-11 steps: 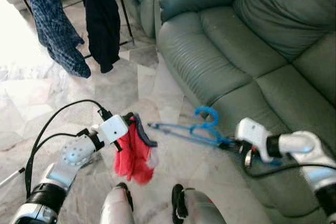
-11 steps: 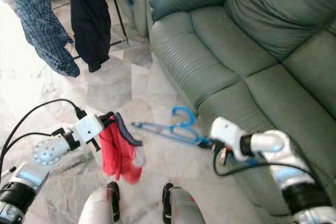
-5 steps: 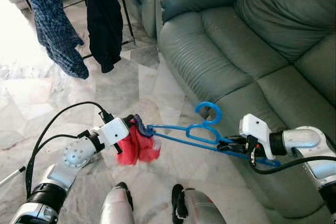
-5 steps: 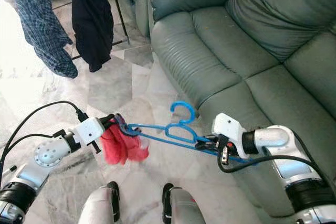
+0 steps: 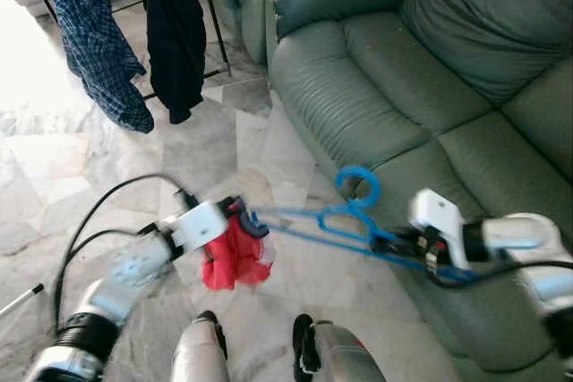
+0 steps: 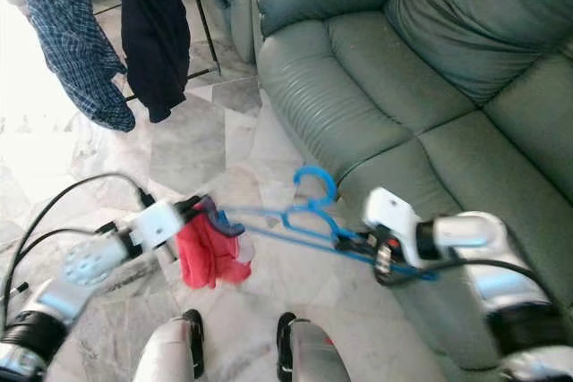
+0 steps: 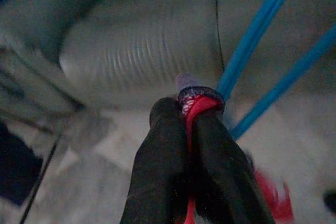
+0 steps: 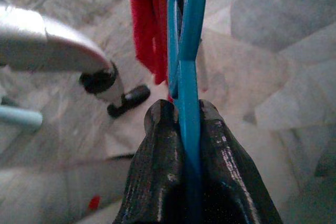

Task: Hang hanger

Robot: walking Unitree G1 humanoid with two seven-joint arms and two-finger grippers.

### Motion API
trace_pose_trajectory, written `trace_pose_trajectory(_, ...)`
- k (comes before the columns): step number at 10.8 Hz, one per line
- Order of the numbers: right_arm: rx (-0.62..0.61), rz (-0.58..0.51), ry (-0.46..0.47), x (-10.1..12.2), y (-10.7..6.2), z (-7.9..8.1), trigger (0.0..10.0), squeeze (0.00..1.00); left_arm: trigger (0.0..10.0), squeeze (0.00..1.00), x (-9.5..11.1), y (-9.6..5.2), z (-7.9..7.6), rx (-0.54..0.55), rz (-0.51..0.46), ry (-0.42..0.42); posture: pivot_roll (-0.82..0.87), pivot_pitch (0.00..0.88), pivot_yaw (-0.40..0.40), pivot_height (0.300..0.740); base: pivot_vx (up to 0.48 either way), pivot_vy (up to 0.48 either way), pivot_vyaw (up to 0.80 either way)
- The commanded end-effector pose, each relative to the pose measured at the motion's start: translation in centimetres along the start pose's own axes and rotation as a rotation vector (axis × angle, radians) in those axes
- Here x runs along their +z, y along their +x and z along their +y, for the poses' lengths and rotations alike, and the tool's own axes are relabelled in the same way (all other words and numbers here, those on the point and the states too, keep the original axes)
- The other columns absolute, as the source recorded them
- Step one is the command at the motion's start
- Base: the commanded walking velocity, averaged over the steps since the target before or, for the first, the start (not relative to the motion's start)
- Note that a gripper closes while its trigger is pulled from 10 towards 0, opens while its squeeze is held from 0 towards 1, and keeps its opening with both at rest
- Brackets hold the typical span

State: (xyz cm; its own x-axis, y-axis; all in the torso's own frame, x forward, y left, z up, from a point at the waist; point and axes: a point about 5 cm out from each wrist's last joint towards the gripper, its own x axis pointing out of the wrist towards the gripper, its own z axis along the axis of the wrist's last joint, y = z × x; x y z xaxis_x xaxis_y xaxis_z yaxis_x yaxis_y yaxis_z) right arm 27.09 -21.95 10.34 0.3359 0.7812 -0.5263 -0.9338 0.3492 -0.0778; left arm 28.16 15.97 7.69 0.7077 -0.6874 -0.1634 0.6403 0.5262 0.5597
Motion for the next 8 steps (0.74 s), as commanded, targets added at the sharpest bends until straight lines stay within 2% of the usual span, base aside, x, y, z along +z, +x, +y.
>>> trace_pose_trajectory(1,-0.045,-0.012,0.007,-0.1,0.2,-0.3,10.0,0.0,10.0,0.0,1.4,0.5,0.2,-0.006,-0.062,-0.005,-0.02,0.215,-0.048,0.74,0.0,0.0,0.0)
trace_pose_trajectory(3,-0.034,-0.065,0.093,-0.4,1.6,0.2,10.0,0.0,10.0,0.0,4.7,1.6,1.1,0.038,-0.184,-0.059,-0.01,0.217,-0.049,0.74,0.0,0.0,0.0)
trace_pose_trajectory(4,-0.012,-0.047,0.113,-1.1,2.0,0.6,10.0,0.0,10.0,0.0,6.0,1.9,1.1,0.018,-0.232,-0.057,-0.01,0.217,-0.049,0.74,0.0,0.0,0.0)
trace_pose_trajectory(5,-0.045,-0.032,0.136,-1.8,2.3,0.4,10.0,0.0,10.0,0.0,6.9,2.0,0.9,0.003,-0.266,-0.072,-0.01,0.217,-0.05,0.74,0.0,0.0,0.0)
trace_pose_trajectory(7,-0.253,-0.018,0.169,-2.4,2.5,-1.3,10.0,0.0,10.0,0.0,8.6,1.9,0.7,-0.03,-0.314,-0.093,-0.01,0.219,-0.051,0.74,0.0,0.0,0.0)
trace_pose_trajectory(8,-0.604,-0.096,0.29,-1.9,1.4,-4.6,10.0,0.0,10.0,0.0,8.8,1.7,0.6,-0.032,-0.302,-0.093,-0.01,0.219,-0.052,0.74,0.0,0.0,0.0)
